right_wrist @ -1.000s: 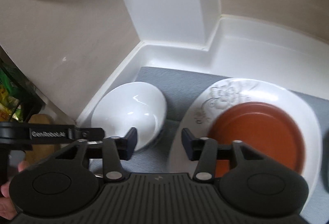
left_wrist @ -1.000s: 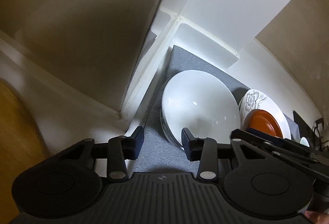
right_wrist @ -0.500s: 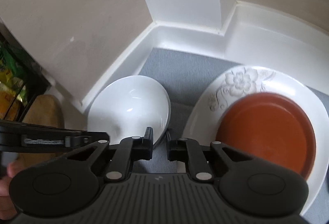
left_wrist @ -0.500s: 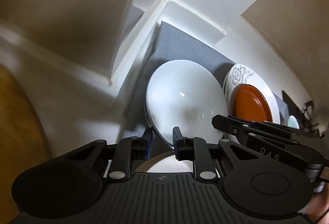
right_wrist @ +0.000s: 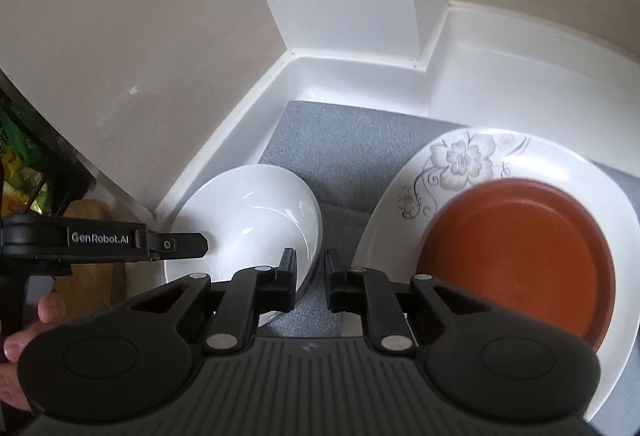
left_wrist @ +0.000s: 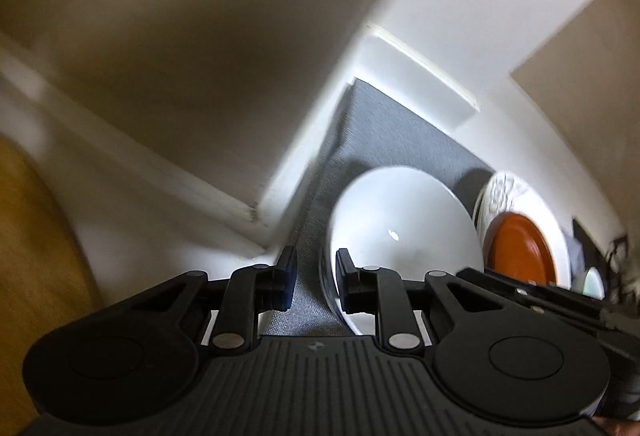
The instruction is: Organize plates and bowls
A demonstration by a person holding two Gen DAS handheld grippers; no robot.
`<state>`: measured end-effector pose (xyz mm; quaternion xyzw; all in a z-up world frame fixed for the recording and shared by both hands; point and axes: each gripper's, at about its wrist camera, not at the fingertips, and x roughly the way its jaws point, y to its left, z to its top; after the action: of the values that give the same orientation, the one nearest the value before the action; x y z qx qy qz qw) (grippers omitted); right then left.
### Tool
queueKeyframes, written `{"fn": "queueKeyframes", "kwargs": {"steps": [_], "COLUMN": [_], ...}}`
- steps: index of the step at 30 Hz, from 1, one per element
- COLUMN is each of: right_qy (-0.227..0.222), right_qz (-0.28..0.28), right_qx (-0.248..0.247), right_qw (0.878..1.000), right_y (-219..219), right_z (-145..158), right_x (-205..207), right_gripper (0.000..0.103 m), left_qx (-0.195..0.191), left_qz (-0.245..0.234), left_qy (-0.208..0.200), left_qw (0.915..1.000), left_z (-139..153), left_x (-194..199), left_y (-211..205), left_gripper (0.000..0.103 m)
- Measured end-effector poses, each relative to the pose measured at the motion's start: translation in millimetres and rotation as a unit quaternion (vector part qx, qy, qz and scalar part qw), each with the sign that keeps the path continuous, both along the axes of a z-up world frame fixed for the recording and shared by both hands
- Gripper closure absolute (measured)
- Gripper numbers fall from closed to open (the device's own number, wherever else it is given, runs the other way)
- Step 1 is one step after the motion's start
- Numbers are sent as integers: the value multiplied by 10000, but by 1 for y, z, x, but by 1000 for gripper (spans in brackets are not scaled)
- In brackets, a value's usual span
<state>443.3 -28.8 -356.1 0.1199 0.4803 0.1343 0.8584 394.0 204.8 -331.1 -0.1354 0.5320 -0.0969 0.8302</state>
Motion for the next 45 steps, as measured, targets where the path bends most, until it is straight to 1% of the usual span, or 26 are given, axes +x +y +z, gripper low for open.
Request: {"fn": "queueKeyframes", "kwargs": {"steps": [2,4,6,7,11,15,18,22,25,28,34,38,42,45], "right_qy": [-41,-87,-76,-42,-18,-108,-203,-416,-496,-579,-937,-1173,-1417,-1501], "right_qz": [-10,19,12,-24,-193,-249,-371,-603,-983,-1316,-2039,-2432,-2775,-3020], "right_qx": [-34,-145,-141,-98,142,286,348,419,449,409,330,247,204,167], "right_qw": [10000,9999,9999,9999,9997,9992,9985,9964,9929,9888,9739,9625,9500,9413], "right_y": [5,9,8,6,-1,-9,-18,-40,-66,-94,-154,-193,-232,-257], "right_z": [-1,0,1,0,3,14,24,41,52,66,101,124,142,144], "right_x": [-2,-4,-4,-4,-10,-16,-24,-42,-58,-73,-110,-132,-152,-167], "right_gripper": [85,85,89,91,91,91,91,91,90,90,90,90,90,90], "left_qx": [136,156,379,420,370,404,371,325,247,207,-109,-261,-264,-244], "left_qz": [-139,-249,-272,-270,-233,-290,-389,-639,-956,-1326,-1983,-2360,-2716,-2958], "left_qy": [-68,-131,-183,-195,-255,-315,-323,-375,-436,-541,-720,-950,-1244,-1271], "left_qw": [9998,9995,9987,9986,9987,9983,9980,9967,9942,9895,9774,9667,9540,9464], "left_z": [1,4,7,8,16,24,36,53,63,72,104,132,155,159], "left_x": [-3,-6,-8,-8,-11,-12,-14,-13,-9,-4,-1,-6,-20,-29], "left_y": [-8,-15,-21,-23,-22,-28,-35,-56,-84,-118,-187,-230,-269,-296], "left_gripper": [81,81,81,81,81,81,81,81,81,81,81,81,81,81]}}
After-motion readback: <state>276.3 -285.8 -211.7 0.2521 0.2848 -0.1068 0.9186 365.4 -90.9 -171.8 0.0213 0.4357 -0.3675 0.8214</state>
